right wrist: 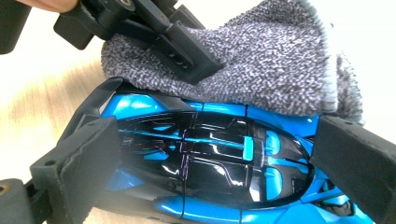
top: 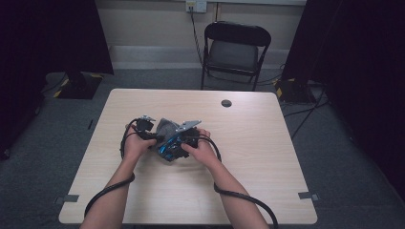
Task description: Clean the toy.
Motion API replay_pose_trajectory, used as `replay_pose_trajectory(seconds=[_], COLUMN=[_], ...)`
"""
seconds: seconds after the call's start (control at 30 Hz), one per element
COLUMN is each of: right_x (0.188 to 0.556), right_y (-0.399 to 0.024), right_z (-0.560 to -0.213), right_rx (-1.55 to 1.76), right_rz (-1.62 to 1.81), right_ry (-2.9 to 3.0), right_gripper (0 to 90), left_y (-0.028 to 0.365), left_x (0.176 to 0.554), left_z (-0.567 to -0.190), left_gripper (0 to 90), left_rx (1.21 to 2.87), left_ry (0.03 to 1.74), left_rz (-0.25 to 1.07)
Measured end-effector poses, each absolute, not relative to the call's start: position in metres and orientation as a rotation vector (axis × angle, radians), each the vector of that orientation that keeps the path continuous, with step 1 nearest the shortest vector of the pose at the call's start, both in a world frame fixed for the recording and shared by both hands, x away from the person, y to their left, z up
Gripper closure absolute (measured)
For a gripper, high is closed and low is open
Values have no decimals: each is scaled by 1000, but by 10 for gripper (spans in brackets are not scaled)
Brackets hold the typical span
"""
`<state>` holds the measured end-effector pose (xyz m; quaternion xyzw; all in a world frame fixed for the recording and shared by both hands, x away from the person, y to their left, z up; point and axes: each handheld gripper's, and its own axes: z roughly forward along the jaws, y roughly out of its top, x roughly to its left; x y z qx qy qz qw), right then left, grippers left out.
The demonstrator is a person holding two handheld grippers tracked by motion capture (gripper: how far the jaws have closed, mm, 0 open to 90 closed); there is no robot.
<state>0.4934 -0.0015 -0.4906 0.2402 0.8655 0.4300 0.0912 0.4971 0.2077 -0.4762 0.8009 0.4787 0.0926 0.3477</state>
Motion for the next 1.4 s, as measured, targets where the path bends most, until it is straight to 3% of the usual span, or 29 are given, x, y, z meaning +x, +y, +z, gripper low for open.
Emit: replay_pose_trajectory(seconds=[1.4], right_x=[493], right_y=[-1], right_z=[-491], right_rx=[715], right_rz=[1280], right_ry=[2569], right_gripper=[8], left_y=[242], left_x=[448], left_z=[-472], left_gripper=[733], left_rx=[2106], left_ry=[1223], left_rz=[215])
